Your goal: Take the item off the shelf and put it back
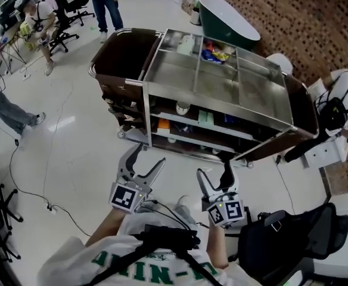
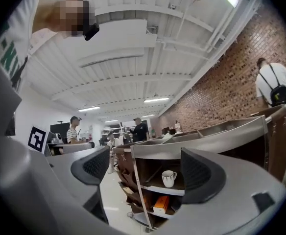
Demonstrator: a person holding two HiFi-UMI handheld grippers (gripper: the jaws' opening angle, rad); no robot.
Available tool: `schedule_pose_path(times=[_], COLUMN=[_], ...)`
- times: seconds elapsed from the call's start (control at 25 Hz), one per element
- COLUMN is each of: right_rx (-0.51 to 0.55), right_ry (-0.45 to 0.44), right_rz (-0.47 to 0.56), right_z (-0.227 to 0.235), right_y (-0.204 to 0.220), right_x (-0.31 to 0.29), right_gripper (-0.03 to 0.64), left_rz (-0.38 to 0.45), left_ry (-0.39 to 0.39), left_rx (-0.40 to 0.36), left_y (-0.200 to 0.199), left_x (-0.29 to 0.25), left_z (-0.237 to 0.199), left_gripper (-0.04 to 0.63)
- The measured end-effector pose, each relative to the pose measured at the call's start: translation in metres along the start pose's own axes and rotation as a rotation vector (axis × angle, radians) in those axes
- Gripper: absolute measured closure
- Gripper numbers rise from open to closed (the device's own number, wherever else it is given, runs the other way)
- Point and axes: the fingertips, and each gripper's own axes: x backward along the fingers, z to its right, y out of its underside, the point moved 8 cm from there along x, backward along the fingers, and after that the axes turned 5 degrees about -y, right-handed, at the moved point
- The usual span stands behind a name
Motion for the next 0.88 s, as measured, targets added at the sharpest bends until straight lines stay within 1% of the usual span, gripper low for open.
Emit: schedule_pose_path(times=[0.08, 0.12, 0.2, 0.28, 0.36, 0.44, 0.52, 0.6, 0.64, 0.68, 0.84, 0.88], right_rx=[0.019, 0.029, 0.037, 0.03, 0.03, 0.029, 0.025, 0.021, 0.017, 0.01, 0.003, 0.011], right_ry=[-0.072, -0.103, -0.152, -0.19, -0.219, -0.238, -0.239, -0.232, -0.228, -0.224, -0.204, -0.196], right_rz=[-0.02, -0.023, -0.027, -0.038, -0.06, -0.078, -0.082, -0.084, -0.089, -0.094, -0.111, -0.108], right_z=[0.012, 0.019, 0.034, 0.051, 0.066, 0.079, 0.09, 0.099, 0.104, 0.108, 0.131, 0.138], right_y=[-0.002, -0.004, -0.007, -0.007, -0.002, 0.009, 0.025, 0.051, 0.068, 0.089, 0.17, 0.186], right_x=[-0.012, -0.016, -0.025, -0.029, -0.03, -0.035, -0.044, -0.048, -0.049, -0.05, -0.062, -0.065], right_gripper=[0.155, 0.155, 0.155, 0.155, 0.155, 0.155, 0.155, 0.155, 0.155, 0.155, 0.155, 0.155], left_rz=[-0.008, -0.015, -0.029, -0.041, -0.081, -0.141, -0.199, -0.243, -0.261, -0.277, -0.328, -0.341], left_ry=[-0.073, -0.105, -0.157, -0.211, -0.252, -0.272, -0.3, -0.331, -0.336, -0.334, -0.297, -0.289], left_rx=[0.015, 0.012, -0.018, -0.014, 0.02, 0.01, -0.045, -0.108, -0.116, -0.108, -0.031, -0.017], left_y=[0.005, 0.011, 0.026, 0.04, 0.055, 0.086, 0.131, 0.183, 0.212, 0.242, 0.366, 0.396], left_x=[-0.006, -0.008, -0.012, -0.018, -0.026, -0.035, -0.047, -0.06, -0.068, -0.079, -0.146, -0.166], left_z=[0.006, 0.008, 0.012, 0.02, 0.028, 0.027, 0.02, 0.016, 0.013, 0.008, -0.02, -0.029], left_gripper=[0.288, 0.288, 0.288, 0.288, 0.288, 0.288, 0.287, 0.278, 0.255, 0.23, 0.166, 0.135])
